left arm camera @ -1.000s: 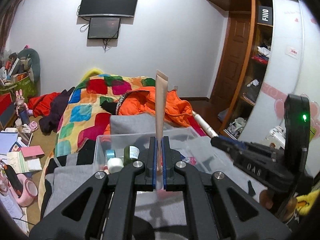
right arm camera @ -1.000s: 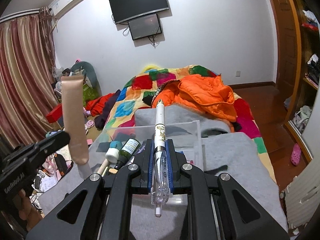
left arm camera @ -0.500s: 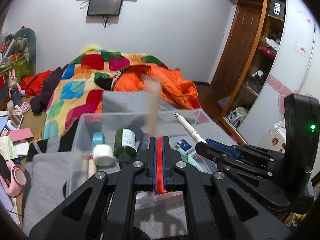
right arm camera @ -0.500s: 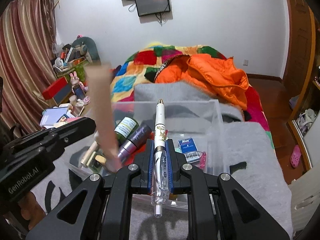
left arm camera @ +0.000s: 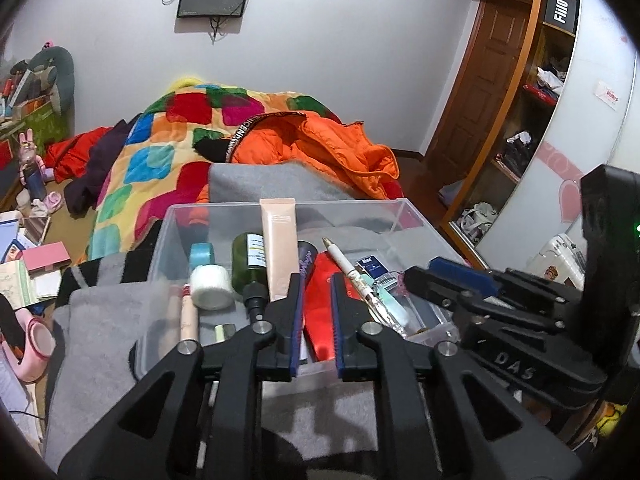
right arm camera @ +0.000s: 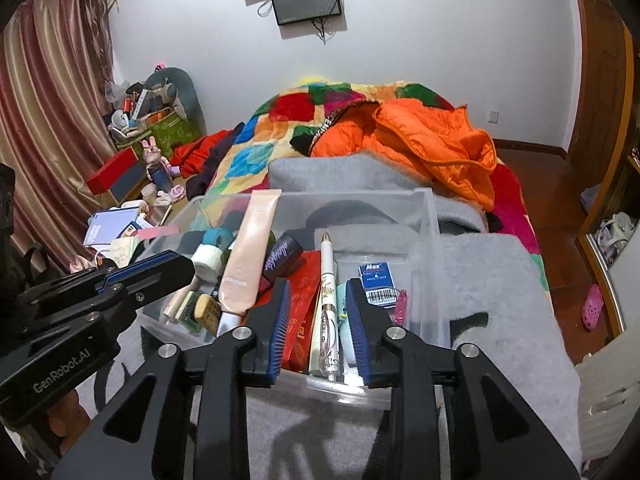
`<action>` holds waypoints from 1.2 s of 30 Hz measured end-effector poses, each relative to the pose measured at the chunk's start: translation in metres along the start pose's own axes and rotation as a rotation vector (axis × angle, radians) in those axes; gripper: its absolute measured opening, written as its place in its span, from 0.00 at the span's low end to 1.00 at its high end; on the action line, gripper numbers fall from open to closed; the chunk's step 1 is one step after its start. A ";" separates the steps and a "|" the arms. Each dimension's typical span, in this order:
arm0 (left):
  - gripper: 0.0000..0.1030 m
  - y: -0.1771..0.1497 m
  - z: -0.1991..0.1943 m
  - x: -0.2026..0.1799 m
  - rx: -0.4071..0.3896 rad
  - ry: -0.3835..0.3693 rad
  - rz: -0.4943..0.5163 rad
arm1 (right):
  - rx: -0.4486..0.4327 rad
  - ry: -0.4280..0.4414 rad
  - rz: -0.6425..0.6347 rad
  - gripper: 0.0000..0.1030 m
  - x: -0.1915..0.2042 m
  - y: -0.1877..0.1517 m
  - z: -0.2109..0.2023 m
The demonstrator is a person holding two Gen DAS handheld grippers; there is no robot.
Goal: Organize objects
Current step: 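Lift the beige tube into the box with the left gripper while the right lowers the pen in, then open both grippers and withdraw them from the box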
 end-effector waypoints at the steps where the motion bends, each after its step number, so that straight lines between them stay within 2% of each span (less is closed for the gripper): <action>1: 0.20 0.000 -0.002 0.002 -0.004 0.004 -0.001 | -0.009 -0.004 -0.006 0.29 0.001 0.001 -0.004; 5: 0.47 -0.002 -0.014 0.006 -0.037 0.038 -0.010 | -0.052 -0.022 -0.024 0.45 0.003 0.003 -0.020; 9: 0.62 -0.007 -0.025 0.011 -0.064 0.097 -0.002 | -0.083 -0.040 -0.030 0.61 0.003 0.002 -0.032; 14: 0.85 -0.016 -0.032 0.017 -0.077 0.141 -0.008 | -0.098 -0.057 -0.038 0.76 -0.001 -0.002 -0.038; 17: 0.90 -0.021 -0.034 0.017 -0.079 0.173 -0.001 | -0.093 -0.058 -0.039 0.81 -0.002 -0.005 -0.038; 21: 0.92 -0.029 -0.033 0.017 -0.071 0.200 0.015 | -0.075 -0.056 -0.032 0.83 -0.004 -0.009 -0.035; 36: 0.92 -0.038 -0.027 0.026 -0.050 0.188 -0.032 | -0.064 -0.034 -0.021 0.83 -0.008 -0.017 -0.034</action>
Point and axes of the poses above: each gripper's, at about its wrist camera, not at the fingertips, and z roughly the way its jaws point, x to its left, y to its top, the point moved 7 cm from there along z, roughly the way its jaws point, and after that the axes turned 9 degrees about x, right-handed, at the moved point
